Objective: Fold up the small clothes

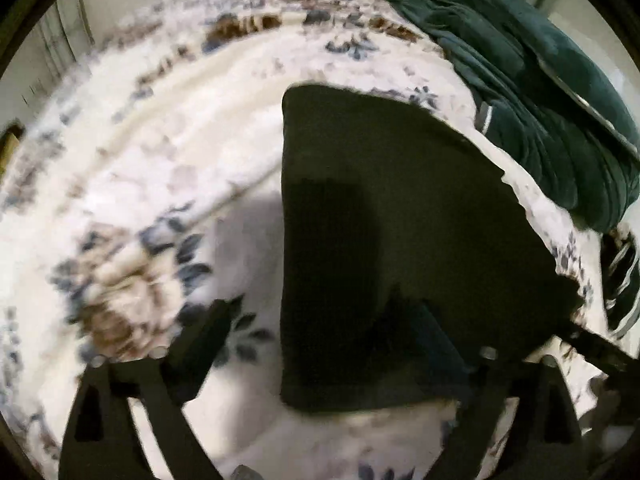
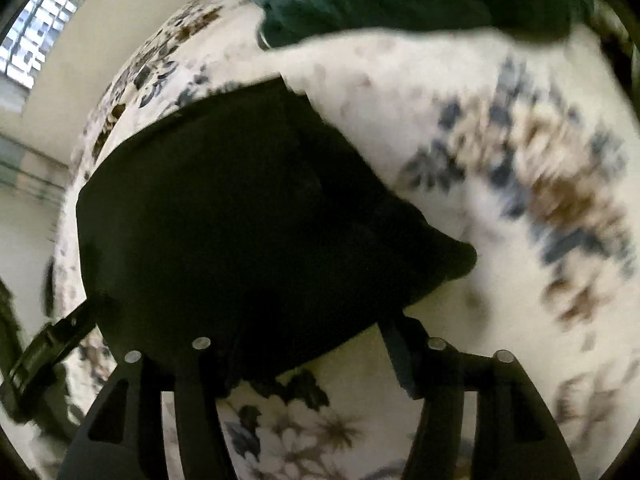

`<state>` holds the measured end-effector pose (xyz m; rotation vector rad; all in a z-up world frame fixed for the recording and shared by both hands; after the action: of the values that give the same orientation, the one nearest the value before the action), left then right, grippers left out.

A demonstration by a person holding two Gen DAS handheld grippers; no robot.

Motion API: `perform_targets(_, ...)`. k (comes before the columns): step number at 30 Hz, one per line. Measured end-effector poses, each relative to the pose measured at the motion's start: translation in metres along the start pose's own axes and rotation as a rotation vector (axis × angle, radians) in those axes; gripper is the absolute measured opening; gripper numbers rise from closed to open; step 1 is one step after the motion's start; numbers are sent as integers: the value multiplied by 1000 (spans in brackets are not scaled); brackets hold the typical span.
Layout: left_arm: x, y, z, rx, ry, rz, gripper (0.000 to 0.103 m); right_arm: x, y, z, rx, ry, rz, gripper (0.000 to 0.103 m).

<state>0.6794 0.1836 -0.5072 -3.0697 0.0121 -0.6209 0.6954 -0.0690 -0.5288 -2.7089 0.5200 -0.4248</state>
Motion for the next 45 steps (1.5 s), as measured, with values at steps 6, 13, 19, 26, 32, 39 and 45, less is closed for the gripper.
perform_targets(6,-12,6,-69,89,57,-7,97,-9,-32,-64,-232,66,-167,103)
perform_targets(13,-20,12,-164,127,122,-38,97,-39,-60,-180,-283,134,-272,103)
perform_targets(19,-36,20,-265,126,197,-39,97,-70,-95,-294,-298,231,-356,103)
perform_targets(26,-68,24,-382,132,289,-34,97,-116,-130,-431,-267,349,-416,103)
perform_targets(32,-89,22,-454,123,348,-58,97,-162,-149,-538,-227,432,-456,103)
perform_targets(39,-116,25,-510,127,399,-61,97,-202,-157,-618,-194,489,-477,103)
perform_targets(45,-135,25,-532,125,407,-69,97,-227,-164,-662,-175,522,-501,103)
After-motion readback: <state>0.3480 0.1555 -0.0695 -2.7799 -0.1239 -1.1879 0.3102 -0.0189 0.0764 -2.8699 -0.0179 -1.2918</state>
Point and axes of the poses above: each gripper's, at about its wrist camera, not at the fingertips, and z roughly the way its jaws point, y to its right, x to its top, the point moved 2 cm from there along z, roughly the way its jaws point, and after that the axes turned 9 degrees about x, right-handed, at the moved point
